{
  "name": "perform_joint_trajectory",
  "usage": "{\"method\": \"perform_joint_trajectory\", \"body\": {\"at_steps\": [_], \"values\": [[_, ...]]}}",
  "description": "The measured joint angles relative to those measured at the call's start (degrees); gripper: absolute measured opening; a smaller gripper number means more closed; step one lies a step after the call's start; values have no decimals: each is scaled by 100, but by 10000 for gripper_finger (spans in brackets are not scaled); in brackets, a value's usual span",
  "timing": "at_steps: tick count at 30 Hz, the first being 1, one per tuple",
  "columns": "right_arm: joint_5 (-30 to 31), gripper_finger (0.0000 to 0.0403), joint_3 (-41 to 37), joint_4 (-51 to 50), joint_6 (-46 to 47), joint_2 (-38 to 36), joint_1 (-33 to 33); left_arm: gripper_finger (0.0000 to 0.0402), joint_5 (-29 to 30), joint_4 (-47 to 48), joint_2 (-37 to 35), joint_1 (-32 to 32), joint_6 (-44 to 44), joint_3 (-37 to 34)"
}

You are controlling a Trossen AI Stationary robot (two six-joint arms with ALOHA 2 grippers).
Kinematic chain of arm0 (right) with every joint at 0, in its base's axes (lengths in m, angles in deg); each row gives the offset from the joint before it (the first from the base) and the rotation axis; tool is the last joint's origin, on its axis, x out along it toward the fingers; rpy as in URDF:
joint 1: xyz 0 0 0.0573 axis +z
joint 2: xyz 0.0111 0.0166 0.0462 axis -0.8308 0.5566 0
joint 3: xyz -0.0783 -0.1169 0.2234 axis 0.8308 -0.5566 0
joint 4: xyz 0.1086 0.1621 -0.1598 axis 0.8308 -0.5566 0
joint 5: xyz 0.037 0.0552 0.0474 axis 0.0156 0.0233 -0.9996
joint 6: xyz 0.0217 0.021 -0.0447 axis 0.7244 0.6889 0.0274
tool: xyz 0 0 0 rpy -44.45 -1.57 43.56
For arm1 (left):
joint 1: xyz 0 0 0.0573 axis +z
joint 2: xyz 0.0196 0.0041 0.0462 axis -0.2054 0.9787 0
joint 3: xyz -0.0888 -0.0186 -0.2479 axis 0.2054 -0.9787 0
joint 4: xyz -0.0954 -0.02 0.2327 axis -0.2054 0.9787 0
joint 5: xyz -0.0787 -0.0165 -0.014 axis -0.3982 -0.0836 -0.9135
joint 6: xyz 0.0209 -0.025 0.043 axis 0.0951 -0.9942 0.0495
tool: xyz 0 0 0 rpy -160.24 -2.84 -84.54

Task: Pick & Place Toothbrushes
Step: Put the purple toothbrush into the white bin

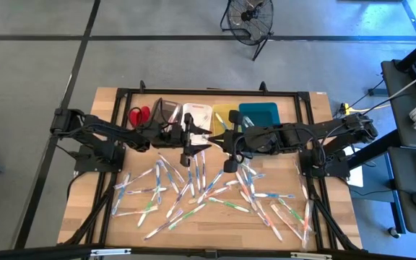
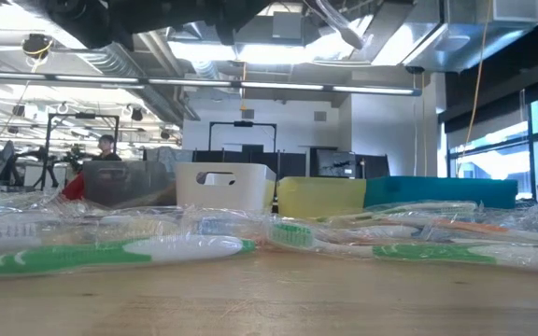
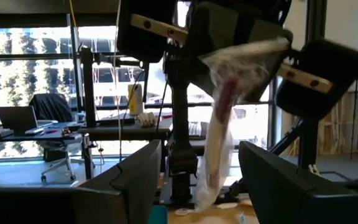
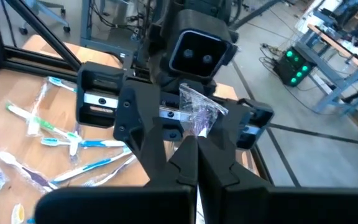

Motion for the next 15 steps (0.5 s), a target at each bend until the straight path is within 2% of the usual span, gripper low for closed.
{"method": "perform_joint_trajectory", "body": {"at_steps": [4, 15], "values": [[-215, 0, 0, 127, -22, 0, -45, 212, -29, 14, 151, -7, 0, 163], [-213, 0, 0, 100, -106, 0, -129, 212, -32, -2, 397, -7, 130, 347]]}}
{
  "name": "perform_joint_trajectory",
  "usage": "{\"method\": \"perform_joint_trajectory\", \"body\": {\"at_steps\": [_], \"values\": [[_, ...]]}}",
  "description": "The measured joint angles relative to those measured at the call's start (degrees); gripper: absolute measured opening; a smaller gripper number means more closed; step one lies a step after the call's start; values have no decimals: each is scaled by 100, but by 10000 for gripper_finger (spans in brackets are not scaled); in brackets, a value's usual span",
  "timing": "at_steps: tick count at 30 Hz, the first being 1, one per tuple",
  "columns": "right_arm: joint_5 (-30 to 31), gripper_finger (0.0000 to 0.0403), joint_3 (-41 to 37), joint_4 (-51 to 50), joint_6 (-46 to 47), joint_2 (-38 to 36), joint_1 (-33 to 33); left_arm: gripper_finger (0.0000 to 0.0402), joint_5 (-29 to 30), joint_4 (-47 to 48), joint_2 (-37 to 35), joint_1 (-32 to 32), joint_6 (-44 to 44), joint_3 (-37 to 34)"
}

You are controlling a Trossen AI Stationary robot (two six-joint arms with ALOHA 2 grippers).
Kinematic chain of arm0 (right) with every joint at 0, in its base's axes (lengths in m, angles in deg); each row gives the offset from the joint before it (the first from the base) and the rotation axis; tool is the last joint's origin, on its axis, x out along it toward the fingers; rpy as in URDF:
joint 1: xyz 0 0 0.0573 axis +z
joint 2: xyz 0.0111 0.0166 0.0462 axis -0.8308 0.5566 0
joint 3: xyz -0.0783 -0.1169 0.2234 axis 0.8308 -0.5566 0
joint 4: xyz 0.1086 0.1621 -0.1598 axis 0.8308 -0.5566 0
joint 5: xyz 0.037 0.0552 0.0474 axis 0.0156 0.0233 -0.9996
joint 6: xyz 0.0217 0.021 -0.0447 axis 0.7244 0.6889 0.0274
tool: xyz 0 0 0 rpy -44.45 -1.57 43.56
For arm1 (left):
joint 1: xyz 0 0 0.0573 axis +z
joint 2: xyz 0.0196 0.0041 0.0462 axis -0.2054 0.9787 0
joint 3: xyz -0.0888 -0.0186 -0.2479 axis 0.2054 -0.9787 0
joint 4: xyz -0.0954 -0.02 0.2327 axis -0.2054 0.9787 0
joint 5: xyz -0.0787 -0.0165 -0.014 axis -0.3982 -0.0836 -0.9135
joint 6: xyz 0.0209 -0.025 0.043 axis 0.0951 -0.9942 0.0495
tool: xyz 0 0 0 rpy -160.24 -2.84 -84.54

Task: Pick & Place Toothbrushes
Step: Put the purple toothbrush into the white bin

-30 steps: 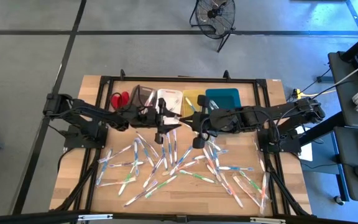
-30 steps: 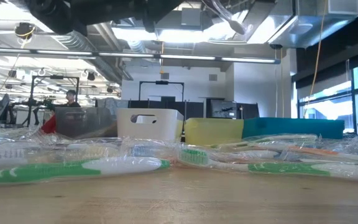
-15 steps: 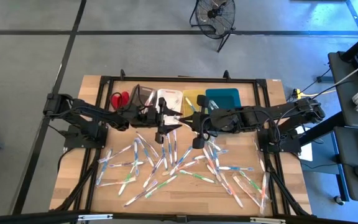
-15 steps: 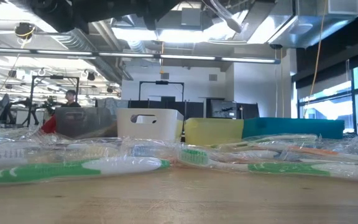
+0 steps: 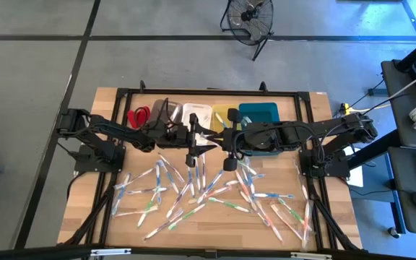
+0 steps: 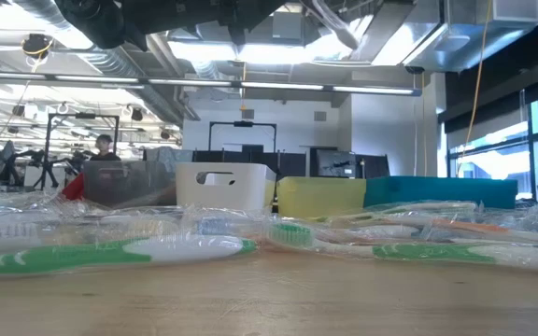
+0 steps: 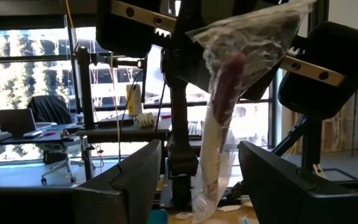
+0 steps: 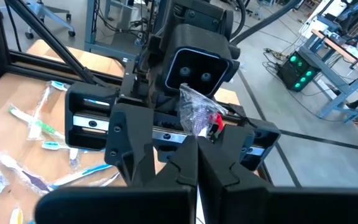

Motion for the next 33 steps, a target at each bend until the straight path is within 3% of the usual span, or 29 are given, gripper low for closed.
{"method": "perform_joint_trajectory", "body": {"at_steps": [9, 22, 28, 33], "values": [[-2, 0, 0, -20, -45, 0, -28, 170, 4, -20, 0, 0, 110, 0], [-254, 0, 0, -174, 112, 0, -242, 23, 64, -4, 2, 77, 211, 0], [-286, 6, 0, -245, 134, 0, -251, 22, 47, 79, 2, 116, 123, 0], [-217, 57, 0, -362, 192, 0, -247, 22, 50, 85, 2, 118, 114, 0]]}}
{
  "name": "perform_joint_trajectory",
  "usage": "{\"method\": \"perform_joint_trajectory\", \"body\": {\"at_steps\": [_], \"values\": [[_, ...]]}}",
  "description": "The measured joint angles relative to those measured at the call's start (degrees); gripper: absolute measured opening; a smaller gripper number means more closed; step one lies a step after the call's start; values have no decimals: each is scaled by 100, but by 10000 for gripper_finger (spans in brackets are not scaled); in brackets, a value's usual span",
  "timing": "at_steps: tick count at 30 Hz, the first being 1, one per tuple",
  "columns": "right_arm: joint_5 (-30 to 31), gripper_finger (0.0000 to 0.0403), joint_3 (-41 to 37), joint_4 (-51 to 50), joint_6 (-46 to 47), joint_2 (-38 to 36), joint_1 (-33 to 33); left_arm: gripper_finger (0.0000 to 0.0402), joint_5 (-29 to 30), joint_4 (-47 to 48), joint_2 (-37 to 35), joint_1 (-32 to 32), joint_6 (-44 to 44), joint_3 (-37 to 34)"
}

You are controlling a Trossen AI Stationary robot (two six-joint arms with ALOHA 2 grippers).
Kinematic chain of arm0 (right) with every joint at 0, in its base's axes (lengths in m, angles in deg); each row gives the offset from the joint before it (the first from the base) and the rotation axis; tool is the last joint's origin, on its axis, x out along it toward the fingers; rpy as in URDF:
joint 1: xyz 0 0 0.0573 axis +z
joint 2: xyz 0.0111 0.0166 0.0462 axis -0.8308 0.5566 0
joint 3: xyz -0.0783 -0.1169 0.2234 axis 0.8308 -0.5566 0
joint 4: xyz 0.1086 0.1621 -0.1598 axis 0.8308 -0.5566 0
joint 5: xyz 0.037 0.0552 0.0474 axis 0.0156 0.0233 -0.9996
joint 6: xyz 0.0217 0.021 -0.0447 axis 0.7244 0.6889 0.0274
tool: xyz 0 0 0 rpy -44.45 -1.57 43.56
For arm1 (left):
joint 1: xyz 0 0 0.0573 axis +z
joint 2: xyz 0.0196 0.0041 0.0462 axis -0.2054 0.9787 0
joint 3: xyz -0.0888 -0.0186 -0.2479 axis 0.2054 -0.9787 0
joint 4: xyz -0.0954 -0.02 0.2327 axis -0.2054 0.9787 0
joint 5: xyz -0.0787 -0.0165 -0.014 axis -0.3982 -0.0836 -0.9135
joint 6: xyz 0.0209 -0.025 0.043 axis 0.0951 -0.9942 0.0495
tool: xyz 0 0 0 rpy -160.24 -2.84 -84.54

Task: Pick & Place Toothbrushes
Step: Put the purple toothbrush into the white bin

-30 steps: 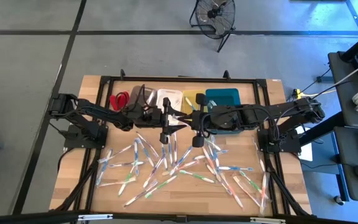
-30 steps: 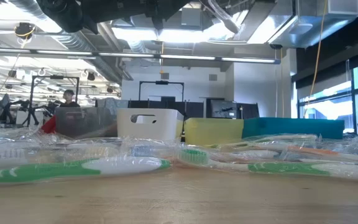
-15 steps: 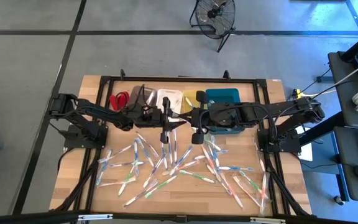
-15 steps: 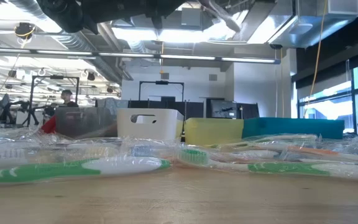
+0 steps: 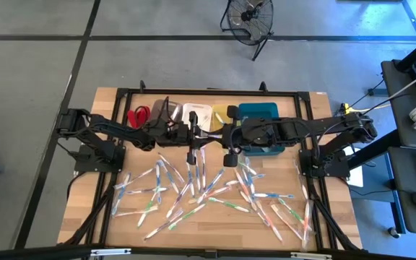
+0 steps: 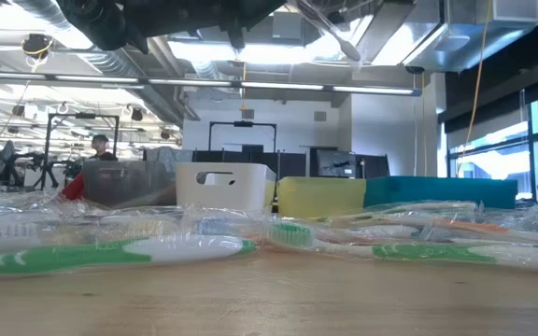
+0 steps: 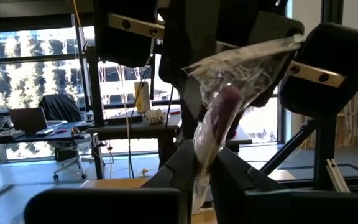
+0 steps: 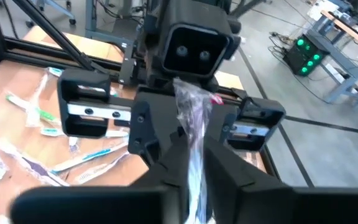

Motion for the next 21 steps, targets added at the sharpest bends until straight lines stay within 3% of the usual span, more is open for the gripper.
{"method": "perform_joint_trajectory", "body": {"at_steps": [6, 10, 15, 21], "values": [[411, 142, 0, -419, 13, -143, 105, 22, 3, 276, -34, 0, -94, 0], [580, 178, 0, -842, 209, -426, 240, 22, 161, 739, -209, 43, -214, 0], [533, 191, 0, -1647, 806, -751, 417, 22, 709, 1947, -783, 66, -208, 0], [456, 171, 0, -3049, 1717, -839, 537, 22, 1054, 3651, -1694, 364, -528, 0]]}}
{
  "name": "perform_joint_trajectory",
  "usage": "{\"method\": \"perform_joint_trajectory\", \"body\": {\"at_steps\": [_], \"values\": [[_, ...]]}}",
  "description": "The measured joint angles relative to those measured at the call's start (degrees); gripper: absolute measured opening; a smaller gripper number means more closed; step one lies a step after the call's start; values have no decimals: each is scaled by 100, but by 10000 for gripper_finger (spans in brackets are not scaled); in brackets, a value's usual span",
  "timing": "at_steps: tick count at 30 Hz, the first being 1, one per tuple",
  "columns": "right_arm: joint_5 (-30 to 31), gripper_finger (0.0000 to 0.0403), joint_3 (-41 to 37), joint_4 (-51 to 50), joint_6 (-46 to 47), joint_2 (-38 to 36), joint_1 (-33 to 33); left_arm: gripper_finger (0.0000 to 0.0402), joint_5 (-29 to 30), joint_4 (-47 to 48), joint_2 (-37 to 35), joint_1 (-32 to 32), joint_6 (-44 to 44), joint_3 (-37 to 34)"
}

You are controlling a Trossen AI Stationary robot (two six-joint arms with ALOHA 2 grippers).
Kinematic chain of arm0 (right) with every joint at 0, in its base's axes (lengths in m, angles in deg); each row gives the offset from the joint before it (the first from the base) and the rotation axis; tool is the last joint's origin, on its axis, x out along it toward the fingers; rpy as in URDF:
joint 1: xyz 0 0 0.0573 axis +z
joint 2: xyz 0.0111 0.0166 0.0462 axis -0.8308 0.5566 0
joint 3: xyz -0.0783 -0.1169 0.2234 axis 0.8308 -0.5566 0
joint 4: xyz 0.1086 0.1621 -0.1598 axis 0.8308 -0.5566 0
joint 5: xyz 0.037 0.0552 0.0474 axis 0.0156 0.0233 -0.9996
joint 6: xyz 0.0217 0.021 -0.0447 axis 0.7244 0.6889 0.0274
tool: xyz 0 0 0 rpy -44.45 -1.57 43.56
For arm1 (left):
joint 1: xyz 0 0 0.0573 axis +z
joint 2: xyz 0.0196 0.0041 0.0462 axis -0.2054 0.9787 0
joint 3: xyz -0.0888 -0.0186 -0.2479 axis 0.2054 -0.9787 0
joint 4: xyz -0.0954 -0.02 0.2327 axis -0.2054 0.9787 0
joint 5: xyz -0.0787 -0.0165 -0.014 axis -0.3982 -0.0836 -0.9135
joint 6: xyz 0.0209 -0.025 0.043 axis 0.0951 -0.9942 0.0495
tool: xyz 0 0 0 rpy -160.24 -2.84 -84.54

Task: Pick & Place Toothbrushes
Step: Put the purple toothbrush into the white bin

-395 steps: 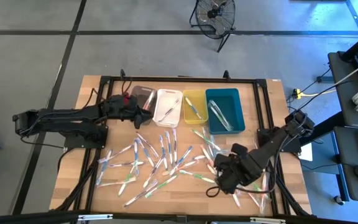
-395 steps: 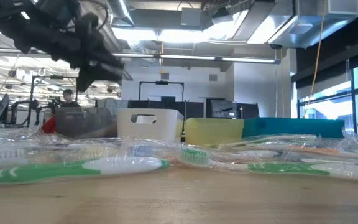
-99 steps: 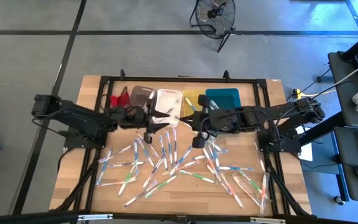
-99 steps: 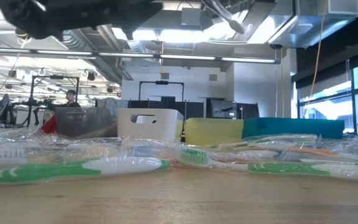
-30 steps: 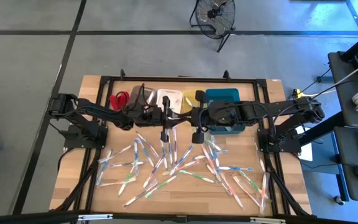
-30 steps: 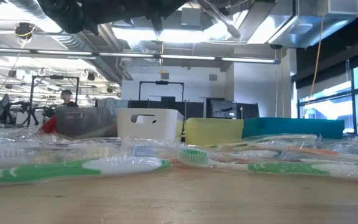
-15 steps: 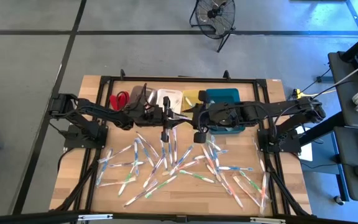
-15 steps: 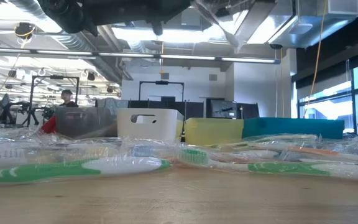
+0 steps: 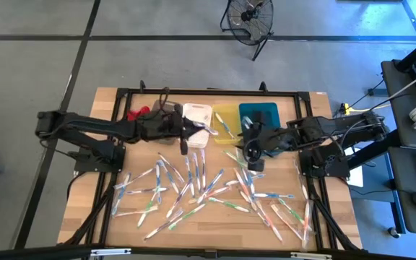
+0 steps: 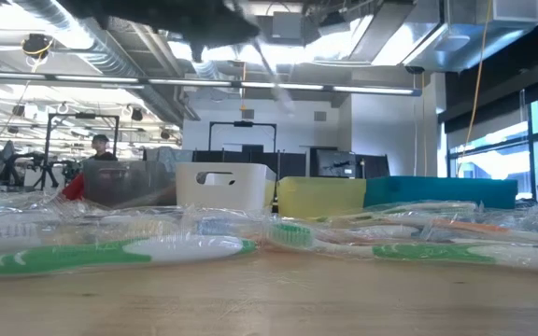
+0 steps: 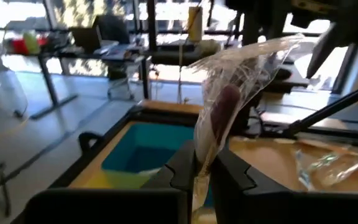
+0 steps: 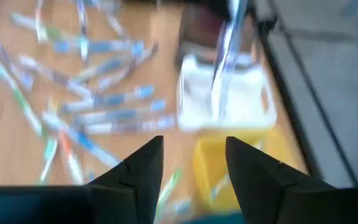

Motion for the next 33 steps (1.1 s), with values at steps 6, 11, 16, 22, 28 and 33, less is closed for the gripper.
{"method": "perform_joint_trajectory", "body": {"at_steps": [6, 11, 16, 22, 28, 33], "values": [[-409, 138, -196, -472, 464, 31, -3, 22, 2, 993, -337, 484, -304, 0], [-657, 111, -544, -303, 462, 33, -3, 22, -4, 1728, -282, 909, -510, 0], [-696, 87, -927, -85, 456, 37, -3, 22, -310, 1996, -144, 1242, -570, 4], [-696, 64, -1199, 117, 523, 39, -10, 22, -727, 3472, 243, 1494, -535, 939], [-698, 49, -1327, 172, 565, 39, -10, 22, -990, 5526, 1040, 1677, -438, 2565], [-698, 41, -1329, 180, 600, 39, -10, 22, -1534, 6322, 1812, 1911, -425, 3299]]}}
